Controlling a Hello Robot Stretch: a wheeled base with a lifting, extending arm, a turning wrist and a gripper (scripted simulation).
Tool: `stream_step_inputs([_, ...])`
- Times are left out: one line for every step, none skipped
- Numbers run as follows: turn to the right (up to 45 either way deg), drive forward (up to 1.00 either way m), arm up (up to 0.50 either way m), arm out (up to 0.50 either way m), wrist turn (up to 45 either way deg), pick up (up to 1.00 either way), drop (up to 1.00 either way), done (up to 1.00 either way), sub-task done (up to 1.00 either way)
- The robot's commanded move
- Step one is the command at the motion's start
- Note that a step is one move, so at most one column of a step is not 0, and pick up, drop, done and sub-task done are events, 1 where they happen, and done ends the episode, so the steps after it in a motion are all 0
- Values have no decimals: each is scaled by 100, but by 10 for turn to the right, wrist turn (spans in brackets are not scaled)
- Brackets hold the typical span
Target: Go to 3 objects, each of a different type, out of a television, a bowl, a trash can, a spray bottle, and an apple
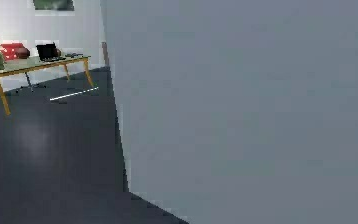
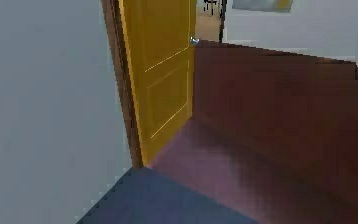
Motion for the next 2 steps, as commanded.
stream_step_inputs([-450,0,0,0,0,0,0,0,0])
stream_step_inputs([-60,0,0,0,0,0,0,0,0])
